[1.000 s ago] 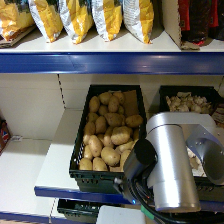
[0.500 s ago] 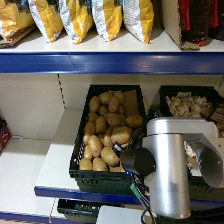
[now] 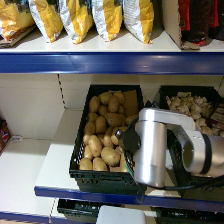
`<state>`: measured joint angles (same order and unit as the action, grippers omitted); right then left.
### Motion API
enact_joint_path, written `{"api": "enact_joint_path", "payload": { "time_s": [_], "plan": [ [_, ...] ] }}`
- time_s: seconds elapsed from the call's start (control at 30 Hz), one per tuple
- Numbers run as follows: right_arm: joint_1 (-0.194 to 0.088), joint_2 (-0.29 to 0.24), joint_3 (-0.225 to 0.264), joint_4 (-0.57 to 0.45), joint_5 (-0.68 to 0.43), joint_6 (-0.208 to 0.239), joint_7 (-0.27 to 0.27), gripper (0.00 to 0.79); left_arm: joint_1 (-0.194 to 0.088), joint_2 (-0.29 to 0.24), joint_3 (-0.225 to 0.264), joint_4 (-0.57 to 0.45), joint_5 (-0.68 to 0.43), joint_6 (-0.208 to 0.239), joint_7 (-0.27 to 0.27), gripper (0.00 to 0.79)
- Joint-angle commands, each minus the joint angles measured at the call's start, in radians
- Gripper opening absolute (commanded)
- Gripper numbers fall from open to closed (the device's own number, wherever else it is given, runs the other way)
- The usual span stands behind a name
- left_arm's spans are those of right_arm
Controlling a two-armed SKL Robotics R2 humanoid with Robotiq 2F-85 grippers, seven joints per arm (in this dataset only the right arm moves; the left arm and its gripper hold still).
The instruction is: Pick up potato
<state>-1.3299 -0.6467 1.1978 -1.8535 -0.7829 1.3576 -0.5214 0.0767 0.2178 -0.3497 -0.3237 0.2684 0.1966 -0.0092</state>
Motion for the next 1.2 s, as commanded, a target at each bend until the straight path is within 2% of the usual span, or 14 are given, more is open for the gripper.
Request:
{"api": "enact_joint_path", "payload": {
  "time_s": [0.03,0.07,0.1,0.13,0.17,0.2,0.3,0.37,0.47,0.93,1.0,1.1,1.2],
  "plan": [
    [0.009,0.078,-0.003,0.169,0.008,-0.034,0.079,0.027,0.0,0.0,0.0,0.0,0.0,0.0,0.0,0.0],
    [0.009,0.093,-0.004,0.208,0.007,-0.048,0.095,0.033,0.0,0.0,0.0,0.0,0.0,0.0,0.0,0.0],
    [0.009,0.099,-0.004,0.225,0.008,-0.058,0.101,0.194,0.0,0.0,0.0,0.0,0.0,0.0,0.0,0.0],
    [0.009,0.11,-0.004,0.254,0.007,-0.077,0.106,0.536,0.0,0.0,0.0,0.0,0.0,0.0,0.0,0.0],
    [0.009,0.114,-0.004,0.267,0.008,-0.086,0.108,0.69,0.0,0.0,0.0,0.0,0.0,0.0,0.0,0.0],
    [0.009,0.124,-0.004,0.291,0.008,-0.102,0.111,0.785,0.0,0.0,0.0,0.0,0.0,0.0,0.0,0.0],
    [0.008,0.146,-0.005,0.351,0.008,-0.136,0.119,0.785,0.0,0.0,0.0,0.0,0.0,0.0,0.0,0.0],
    [0.007,0.157,-0.004,0.375,0.008,-0.143,0.136,0.785,0.0,0.0,0.0,0.0,0.0,0.0,0.0,0.0],
    [0.015,0.161,-0.007,0.39,0.008,-0.147,0.188,0.785,0.0,0.0,0.0,0.0,0.0,0.0,0.0,0.0],
    [0.045,0.267,-0.016,0.575,0.081,-0.196,0.245,0.785,0.0,0.0,0.0,0.0,0.0,0.0,0.0,0.0],
    [0.054,0.282,-0.012,0.598,0.096,-0.21,0.253,0.785,0.0,0.0,0.0,0.0,0.0,0.0,0.0,0.0],
    [0.075,0.293,-0.008,0.62,0.134,-0.254,0.261,0.785,0.0,0.0,0.0,0.0,0.0,0.0,0.0,0.0],
    [0.083,0.296,-0.007,0.633,0.154,-0.27,0.267,0.785,0.0,0.0,0.0,0.0,0.0,0.0,0.0,0.0]
  ]
}}
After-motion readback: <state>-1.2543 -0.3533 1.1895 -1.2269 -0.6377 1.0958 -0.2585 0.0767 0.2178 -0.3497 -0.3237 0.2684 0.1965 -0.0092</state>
